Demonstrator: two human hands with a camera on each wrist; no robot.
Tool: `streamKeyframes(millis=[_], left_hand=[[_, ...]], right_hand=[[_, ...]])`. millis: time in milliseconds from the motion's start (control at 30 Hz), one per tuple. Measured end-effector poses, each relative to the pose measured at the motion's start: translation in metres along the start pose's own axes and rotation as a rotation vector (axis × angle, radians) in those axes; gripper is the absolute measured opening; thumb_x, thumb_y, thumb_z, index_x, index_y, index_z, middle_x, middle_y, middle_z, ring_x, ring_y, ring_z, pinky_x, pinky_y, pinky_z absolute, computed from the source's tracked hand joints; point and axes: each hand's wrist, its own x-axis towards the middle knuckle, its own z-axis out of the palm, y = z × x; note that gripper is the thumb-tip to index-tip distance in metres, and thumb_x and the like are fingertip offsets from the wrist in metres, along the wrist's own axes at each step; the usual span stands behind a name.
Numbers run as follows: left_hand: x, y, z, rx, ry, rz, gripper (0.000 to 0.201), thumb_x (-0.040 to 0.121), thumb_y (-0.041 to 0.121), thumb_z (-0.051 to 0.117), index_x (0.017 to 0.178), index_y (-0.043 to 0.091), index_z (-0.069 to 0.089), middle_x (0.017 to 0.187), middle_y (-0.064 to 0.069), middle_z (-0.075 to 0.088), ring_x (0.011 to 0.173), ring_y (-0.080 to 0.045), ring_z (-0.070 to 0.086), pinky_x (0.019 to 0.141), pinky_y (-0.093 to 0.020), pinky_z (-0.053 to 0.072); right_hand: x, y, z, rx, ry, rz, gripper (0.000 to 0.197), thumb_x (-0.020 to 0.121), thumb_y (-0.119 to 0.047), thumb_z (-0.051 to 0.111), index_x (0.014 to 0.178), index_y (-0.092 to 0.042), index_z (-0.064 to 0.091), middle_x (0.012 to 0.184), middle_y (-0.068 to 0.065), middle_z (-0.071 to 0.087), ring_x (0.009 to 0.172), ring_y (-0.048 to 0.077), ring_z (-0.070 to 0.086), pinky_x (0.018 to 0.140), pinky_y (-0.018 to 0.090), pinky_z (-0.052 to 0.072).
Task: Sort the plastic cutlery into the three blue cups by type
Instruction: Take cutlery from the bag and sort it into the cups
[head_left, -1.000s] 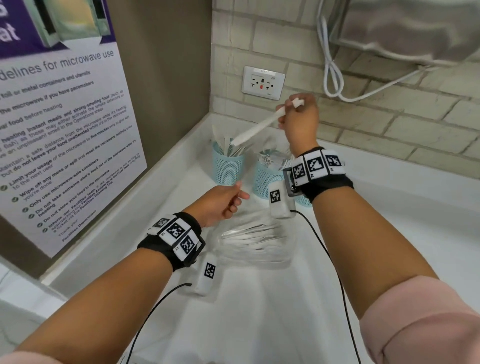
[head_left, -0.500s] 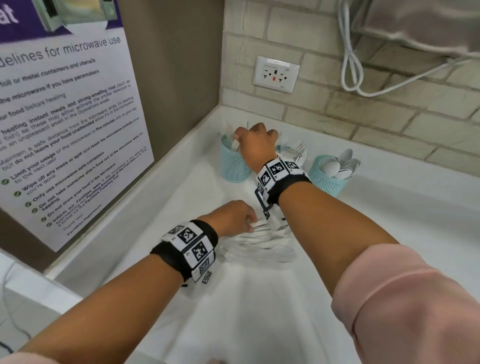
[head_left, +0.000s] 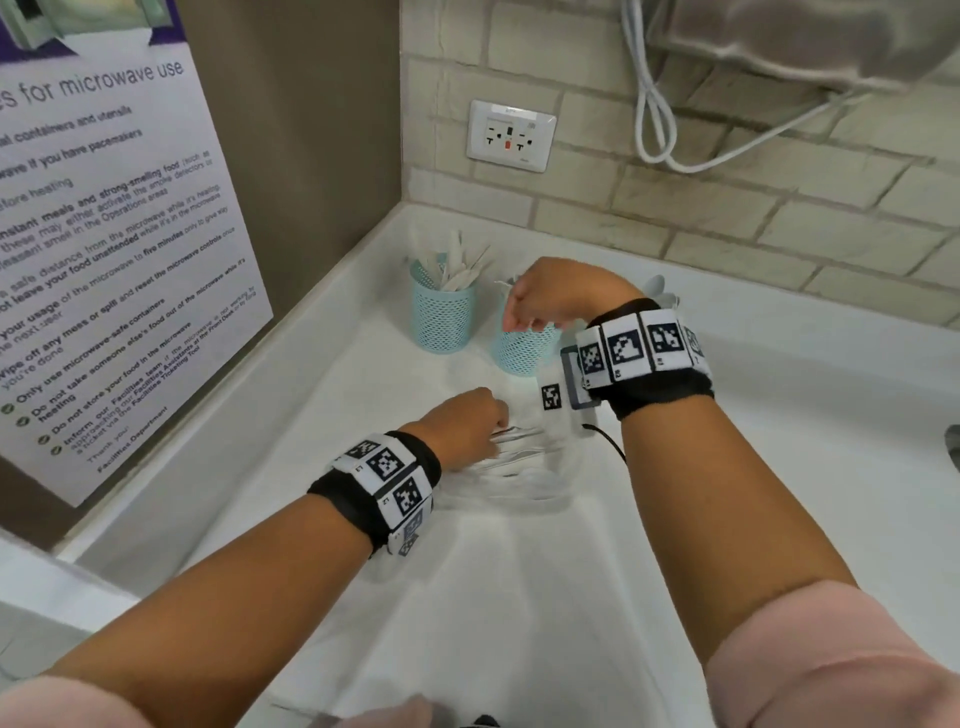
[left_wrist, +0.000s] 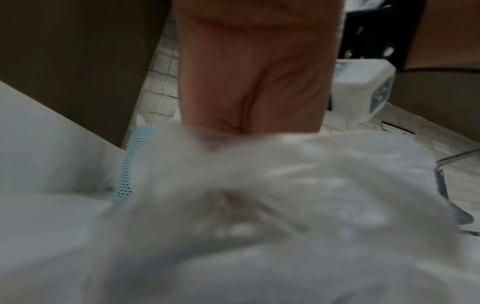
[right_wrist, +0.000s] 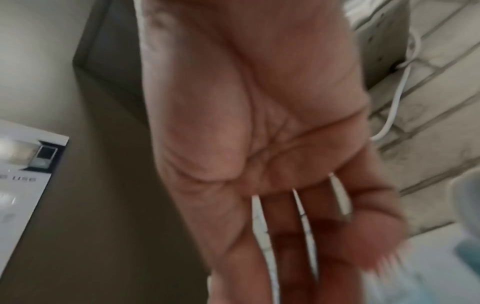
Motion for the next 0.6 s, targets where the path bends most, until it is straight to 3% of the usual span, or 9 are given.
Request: streamKeyframes(millis=[100,200,267,400,500,600], left_hand=[[0.003,0.005,0.004,0.063,-0.019,-0.015,0.033,0.093,0.018,0.052,0.124,0.008,0.050,0.122,-0.012,0.045,0.108,-0.029,0.051,0.091,-0.037,0.045],[0.007,0.009,0.008,0.150,-0.050,-0.006,0.034,0.095,0.014,0.047,0.128,0.006,0.047,0.125,-0.012,0.043,0.112,-0.029,0.046,0.093,-0.040,0.044],[0.008,0.011,0.009,0.181,-0.064,-0.006,0.036,0.095,0.013,0.047,0.130,0.005,0.044,0.126,-0.012,0.042,0.114,-0.028,0.045,0.092,-0.037,0.044],[0.012,0.012,0.008,0.224,-0.094,-0.024,0.035,0.098,0.017,0.044,0.129,0.002,0.043,0.128,-0.014,0.041,0.115,-0.030,0.047,0.089,-0.036,0.041],[0.016,0.008,0.008,0.198,-0.103,-0.035,0.037,0.097,0.013,0.040,0.133,0.003,0.039,0.133,-0.015,0.041,0.119,-0.031,0.045,0.095,-0.039,0.040],[0.020,0.004,0.006,0.148,-0.084,-0.078,0.044,0.096,0.025,0.047,0.135,0.006,0.038,0.133,-0.015,0.041,0.122,-0.030,0.042,0.100,-0.042,0.040]], right_hand=[[0.000,0.024,0.019,-0.240,-0.236,0.143,0.027,0.078,-0.033,0.068,0.103,-0.023,0.072,0.108,-0.006,0.067,0.098,0.015,0.062,0.088,0.031,0.051],[0.007,0.046,0.043,-0.312,-0.346,0.203,0.042,0.067,-0.043,0.071,0.107,-0.028,0.070,0.120,-0.005,0.064,0.099,0.015,0.061,0.095,0.038,0.048],[0.000,0.049,0.056,-0.306,-0.297,0.217,0.047,0.075,-0.035,0.071,0.120,-0.023,0.063,0.126,-0.002,0.059,0.101,0.017,0.058,0.096,0.036,0.046],[-0.008,0.059,0.081,-0.236,-0.135,0.199,0.054,0.086,-0.013,0.064,0.137,-0.010,0.047,0.140,0.008,0.046,0.125,0.025,0.047,0.102,0.034,0.038],[-0.010,0.067,0.092,-0.161,-0.087,0.177,0.059,0.090,-0.001,0.050,0.145,-0.011,0.032,0.150,0.010,0.032,0.135,0.024,0.036,0.108,0.032,0.032],[-0.013,0.072,0.099,-0.155,-0.098,0.161,0.063,0.092,-0.001,0.039,0.150,-0.015,0.018,0.155,0.009,0.021,0.142,0.023,0.024,0.114,0.032,0.022]])
